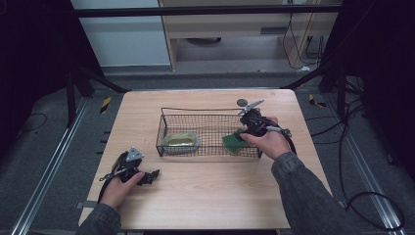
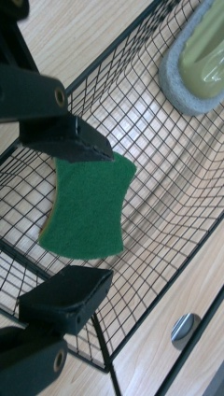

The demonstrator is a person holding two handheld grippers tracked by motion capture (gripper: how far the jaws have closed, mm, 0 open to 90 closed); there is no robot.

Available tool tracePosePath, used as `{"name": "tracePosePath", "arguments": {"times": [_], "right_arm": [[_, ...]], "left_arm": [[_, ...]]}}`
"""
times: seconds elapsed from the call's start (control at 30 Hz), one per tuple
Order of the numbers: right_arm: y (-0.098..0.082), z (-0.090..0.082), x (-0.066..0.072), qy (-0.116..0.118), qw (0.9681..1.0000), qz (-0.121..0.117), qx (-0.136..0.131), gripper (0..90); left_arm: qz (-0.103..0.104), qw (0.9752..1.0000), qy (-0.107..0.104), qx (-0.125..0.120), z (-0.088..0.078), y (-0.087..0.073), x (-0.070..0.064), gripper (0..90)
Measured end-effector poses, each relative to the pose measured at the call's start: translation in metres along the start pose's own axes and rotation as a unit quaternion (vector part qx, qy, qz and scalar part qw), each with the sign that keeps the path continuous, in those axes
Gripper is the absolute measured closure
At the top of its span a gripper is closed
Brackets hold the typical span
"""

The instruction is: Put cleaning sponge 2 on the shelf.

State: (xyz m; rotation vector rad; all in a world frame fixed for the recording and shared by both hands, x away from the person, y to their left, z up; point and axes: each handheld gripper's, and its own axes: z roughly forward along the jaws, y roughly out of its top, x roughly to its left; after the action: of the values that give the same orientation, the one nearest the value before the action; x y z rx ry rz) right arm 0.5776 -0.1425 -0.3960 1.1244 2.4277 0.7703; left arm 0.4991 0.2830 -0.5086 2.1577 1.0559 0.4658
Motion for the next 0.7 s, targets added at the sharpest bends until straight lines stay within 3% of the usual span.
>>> {"name": "tracePosePath", "arguments": {"times": [0.17, 0.33, 0.37, 0.5, 0.53, 0.67, 0.7], "right_arm": [[-0.004, -0.004, -0.003, -0.004, 0.9999, 0.011, -0.01, 29.3], [-0.01, -0.014, -0.008, -0.032, 0.9986, 0.018, -0.039, 15.6], [-0.014, -0.02, -0.011, -0.044, 0.9971, 0.027, -0.055, 13.6], [-0.024, -0.031, -0.019, -0.058, 0.9938, 0.051, -0.08, 11.4], [-0.036, -0.039, -0.026, -0.067, 0.9912, 0.069, -0.091, 10.2], [-0.054, -0.045, -0.035, -0.079, 0.9878, 0.092, -0.098, 8.9], [-0.069, -0.048, -0.04, -0.087, 0.9853, 0.106, -0.102, 8.7]], "left_arm": [[0.0, 1.0, 0.0, 0.0, 0.0, 0.0, 0.0, 0.0], [0.0, 1.0, 0.0, 0.0, 0.0, 0.0, 0.0, 0.0], [0.0, 1.0, 0.0, 0.0, 0.0, 0.0, 0.0, 0.0], [0.0, 1.0, 0.0, 0.0, 0.0, 0.0, 0.0, 0.0], [0.0, 1.0, 0.0, 0.0, 0.0, 0.0, 0.0, 0.0], [0.0, 1.0, 0.0, 0.0, 0.0, 0.0, 0.0, 0.0], [0.0, 1.0, 0.0, 0.0, 0.0, 0.0, 0.0, 0.0]]}}
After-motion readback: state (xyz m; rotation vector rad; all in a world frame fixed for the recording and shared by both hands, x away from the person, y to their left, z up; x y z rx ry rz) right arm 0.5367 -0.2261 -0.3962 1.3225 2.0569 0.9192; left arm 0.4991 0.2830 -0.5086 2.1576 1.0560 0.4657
